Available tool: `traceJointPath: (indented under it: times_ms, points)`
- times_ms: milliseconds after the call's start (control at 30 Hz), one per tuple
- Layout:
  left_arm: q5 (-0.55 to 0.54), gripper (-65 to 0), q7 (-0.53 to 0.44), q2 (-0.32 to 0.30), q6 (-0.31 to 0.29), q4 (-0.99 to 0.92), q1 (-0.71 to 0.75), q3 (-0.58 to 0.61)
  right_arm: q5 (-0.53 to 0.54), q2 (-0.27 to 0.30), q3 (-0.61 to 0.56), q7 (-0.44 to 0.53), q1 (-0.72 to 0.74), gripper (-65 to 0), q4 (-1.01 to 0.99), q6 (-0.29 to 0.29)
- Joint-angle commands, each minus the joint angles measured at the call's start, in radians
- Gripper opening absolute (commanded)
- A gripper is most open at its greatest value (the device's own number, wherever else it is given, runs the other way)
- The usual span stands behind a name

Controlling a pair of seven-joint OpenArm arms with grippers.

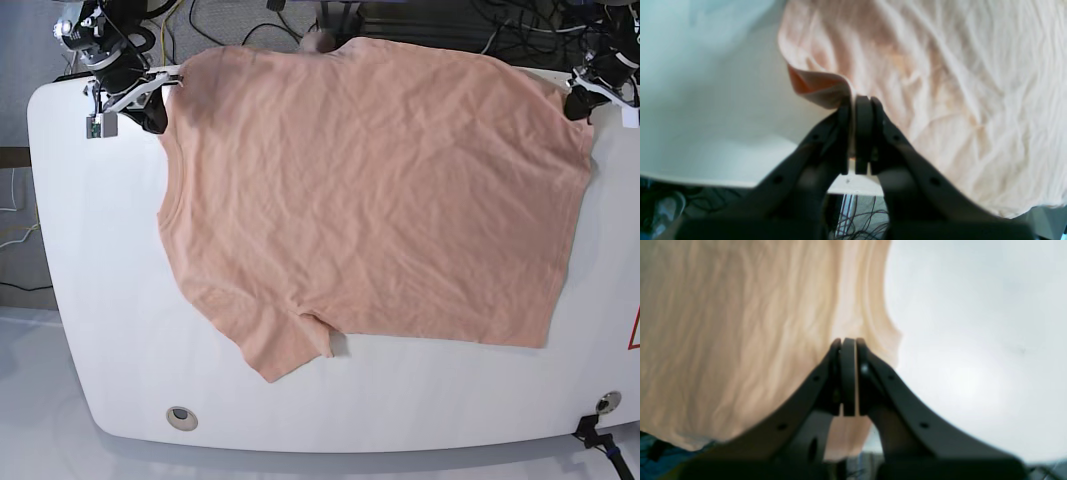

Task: Fold the T-shirt properly
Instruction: 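Pull the shirt with both grippers toward the robot's base, then release the right gripper and move it along the shirt's side edge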

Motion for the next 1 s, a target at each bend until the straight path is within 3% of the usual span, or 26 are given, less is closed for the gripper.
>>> traceJointPath:
  times_ms: [0,333,433,967]
  points:
    - [-0.005,-65.0,-0.026,-0.021,-0.009,0.019,-0.005,-0.006,0.005,0.028,-0.011,0.012,0.034,-65.0,0.014,0.003]
    - [0.039,-65.0,-0.039,-0.028,-0.009,0.037,-0.02,-0.005,0.013,0.046,-0.041,-0.004,0.156,-65.0,-0.009,0.014]
    - [0.043,-63.1,-0.01,0.0,-0.002,0.05,-0.071,0.005,-0.001,0.024,-0.045,-0.028,0.158,-64.2,-0.027,0.014]
    - [0.046,-63.1,-0.01,0.002,-0.002,0.053,-0.072,0.005,-0.006,0.024,-0.045,-0.029,0.183,-63.6,-0.03,0.007]
